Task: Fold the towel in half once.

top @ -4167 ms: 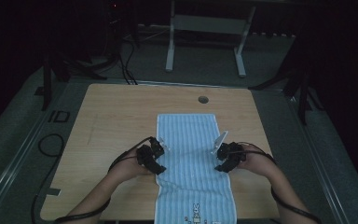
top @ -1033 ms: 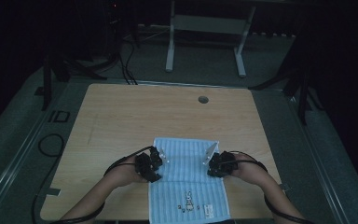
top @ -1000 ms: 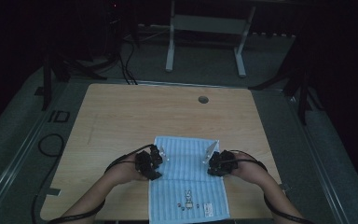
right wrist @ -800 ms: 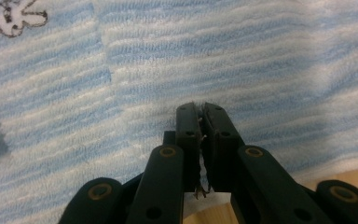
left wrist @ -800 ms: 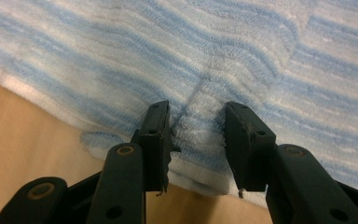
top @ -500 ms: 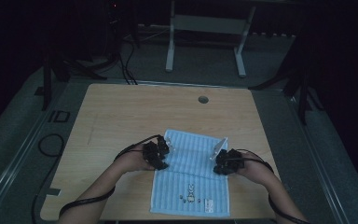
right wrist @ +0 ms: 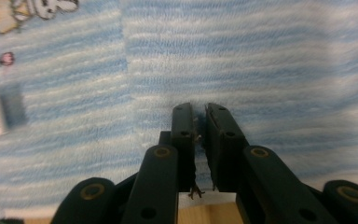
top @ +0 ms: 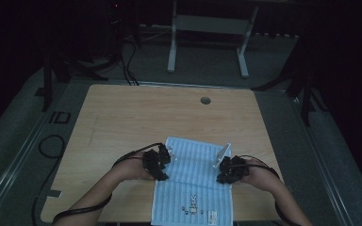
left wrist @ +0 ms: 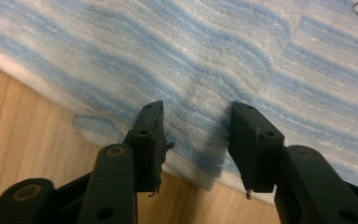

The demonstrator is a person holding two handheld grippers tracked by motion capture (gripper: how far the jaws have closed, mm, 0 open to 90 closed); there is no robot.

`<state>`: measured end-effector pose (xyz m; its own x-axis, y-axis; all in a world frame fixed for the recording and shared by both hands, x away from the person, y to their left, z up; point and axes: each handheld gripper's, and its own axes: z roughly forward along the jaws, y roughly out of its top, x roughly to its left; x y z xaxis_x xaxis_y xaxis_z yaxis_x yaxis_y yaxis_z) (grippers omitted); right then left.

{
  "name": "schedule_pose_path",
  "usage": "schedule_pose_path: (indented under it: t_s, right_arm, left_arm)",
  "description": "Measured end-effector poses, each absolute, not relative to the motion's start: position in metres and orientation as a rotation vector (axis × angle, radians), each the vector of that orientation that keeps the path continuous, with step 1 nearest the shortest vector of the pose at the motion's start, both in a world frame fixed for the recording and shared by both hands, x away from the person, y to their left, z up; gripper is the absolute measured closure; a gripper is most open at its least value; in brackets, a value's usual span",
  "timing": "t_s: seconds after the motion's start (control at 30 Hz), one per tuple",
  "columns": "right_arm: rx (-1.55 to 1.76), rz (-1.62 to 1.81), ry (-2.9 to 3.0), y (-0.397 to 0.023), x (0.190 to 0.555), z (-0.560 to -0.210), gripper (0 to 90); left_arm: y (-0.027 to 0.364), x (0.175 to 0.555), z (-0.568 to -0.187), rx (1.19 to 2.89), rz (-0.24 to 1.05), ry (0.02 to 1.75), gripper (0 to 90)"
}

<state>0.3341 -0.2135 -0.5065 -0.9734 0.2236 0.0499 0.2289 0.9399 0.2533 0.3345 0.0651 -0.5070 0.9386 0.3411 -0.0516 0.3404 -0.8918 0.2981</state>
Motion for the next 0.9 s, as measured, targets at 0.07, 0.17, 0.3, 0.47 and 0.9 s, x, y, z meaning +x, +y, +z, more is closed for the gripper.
schedule_pose_path:
  t_s: [0.07, 0.17, 0.3, 0.47, 0.9]
  right_arm:
    - [-0.354, -0.448, -3.075, -0.217, 0.337, -0.497, 78.7]
    - [-0.345, -0.510, -3.103, -0.226, 0.348, -0.484, 71.5]
    - [-0.410, -0.457, -3.159, -0.236, 0.373, -0.478, 59.5]
    - [-0.531, -0.369, -3.190, -0.247, 0.409, -0.482, 55.3]
    - [-0.677, -0.261, -3.127, -0.246, 0.443, -0.516, 51.7]
  left_arm:
    - [0.068, 0.336, -0.498, 2.779, 0.029, 0.505, 53.5]
    - [0.073, 0.345, -0.486, 2.780, 0.088, 0.516, 50.1]
    - [0.078, 0.368, -0.479, 2.757, 0.106, 0.526, 47.6]
    - [0.072, 0.403, -0.482, 2.751, 0.133, 0.578, 42.9]
    - [0.051, 0.465, -0.503, 2.778, 0.183, 0.713, 40.1]
